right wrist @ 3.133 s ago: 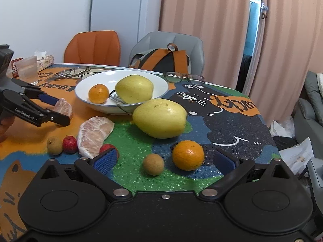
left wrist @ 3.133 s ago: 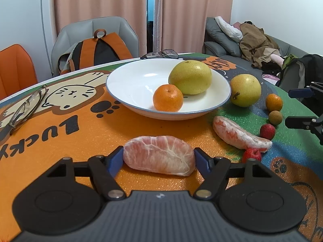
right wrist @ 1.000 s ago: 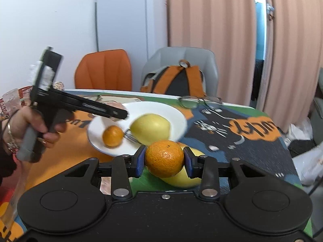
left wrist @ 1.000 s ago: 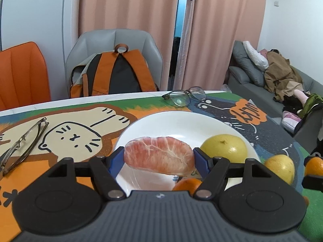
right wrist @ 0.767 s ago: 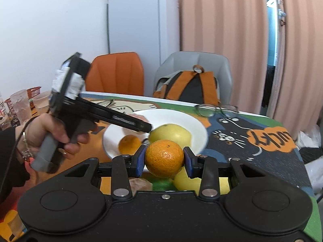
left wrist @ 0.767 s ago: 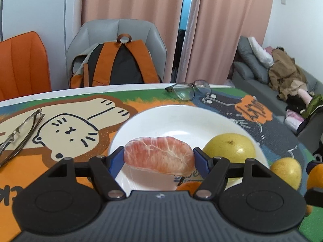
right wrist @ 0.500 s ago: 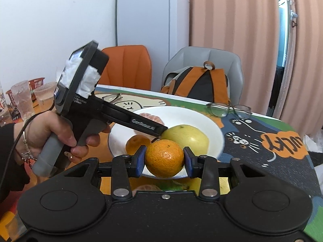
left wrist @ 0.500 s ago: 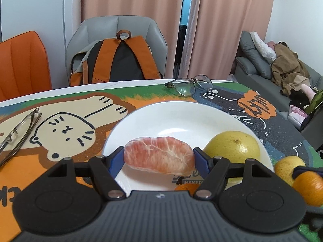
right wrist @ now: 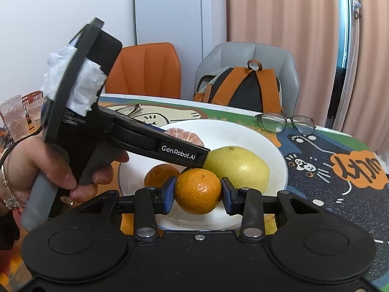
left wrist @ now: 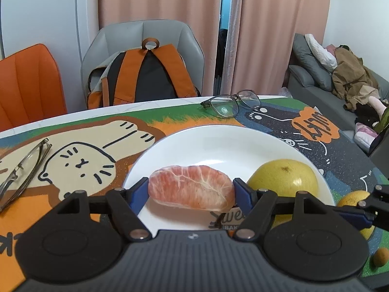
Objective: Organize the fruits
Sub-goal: 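Carry the pink segment in the left tool into the bowl while the right tool carries the tangerine there, then open the left tool to drop the segment while the right tool releases the tangerine in the bowl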
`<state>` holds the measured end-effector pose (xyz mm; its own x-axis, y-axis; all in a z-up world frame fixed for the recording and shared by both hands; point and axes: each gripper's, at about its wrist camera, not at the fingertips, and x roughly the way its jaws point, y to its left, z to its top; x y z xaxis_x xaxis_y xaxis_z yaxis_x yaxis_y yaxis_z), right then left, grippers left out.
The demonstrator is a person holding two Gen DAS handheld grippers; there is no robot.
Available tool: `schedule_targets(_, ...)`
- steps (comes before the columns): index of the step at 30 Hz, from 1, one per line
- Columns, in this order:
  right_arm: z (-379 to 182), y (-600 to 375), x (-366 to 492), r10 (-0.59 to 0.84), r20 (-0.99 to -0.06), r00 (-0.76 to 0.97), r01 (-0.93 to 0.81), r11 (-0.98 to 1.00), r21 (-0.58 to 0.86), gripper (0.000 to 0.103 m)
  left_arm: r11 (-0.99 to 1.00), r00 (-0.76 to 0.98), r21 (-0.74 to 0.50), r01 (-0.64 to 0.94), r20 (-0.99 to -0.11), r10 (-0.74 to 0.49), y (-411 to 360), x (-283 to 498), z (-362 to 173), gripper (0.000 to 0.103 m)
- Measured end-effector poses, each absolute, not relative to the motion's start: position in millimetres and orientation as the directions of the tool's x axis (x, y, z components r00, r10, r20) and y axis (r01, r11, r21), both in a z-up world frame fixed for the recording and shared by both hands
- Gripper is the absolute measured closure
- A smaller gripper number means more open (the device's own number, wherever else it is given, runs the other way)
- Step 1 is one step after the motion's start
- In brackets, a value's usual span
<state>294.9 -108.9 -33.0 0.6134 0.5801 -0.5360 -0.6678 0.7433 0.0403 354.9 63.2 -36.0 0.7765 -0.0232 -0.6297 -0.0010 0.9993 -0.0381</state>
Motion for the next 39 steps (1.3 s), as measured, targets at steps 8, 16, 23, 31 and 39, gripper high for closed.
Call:
schedule_targets(8,-40.0,-97.2,293.7,0.569,-0.560,0.602,-0.678,0.735,0.019,0.066,0.999,0.774,-0.047,-0.012,-0.632,-0.021,64.5,356.5,-33.0,0.031)
schedule_targets(16,-48.6,-96.0,299.5,0.556,-0.582,0.593,-0.667,0.744,0.031,0.066,0.999,0.779,-0.045,-0.004,-0.626,-0.025,67.2,352.8,-29.0,0.031)
schedule_targets(23,-51.1,-96.0,300.7,0.557,-0.593,0.581,-0.671,0.740,0.039,0.065,0.998,0.785,-0.057,0.000,-0.619,-0.035,68.9,350.2,-25.2,0.030)
schedule_targets(31,-47.8,-100.0,295.8,0.579,-0.574,0.579,-0.688,0.725,0.037,0.040,0.998,0.788,-0.060,0.032,-0.613,-0.062,69.8,336.6,-22.1,0.024)
schedule_targets(39,-40.0,-118.7,280.2,0.587,-0.515,0.624,-0.691,0.723,-0.014,0.007,0.993,0.807,-0.031,0.114,-0.580,-0.110,59.4,303.5,-10.2,0.013)
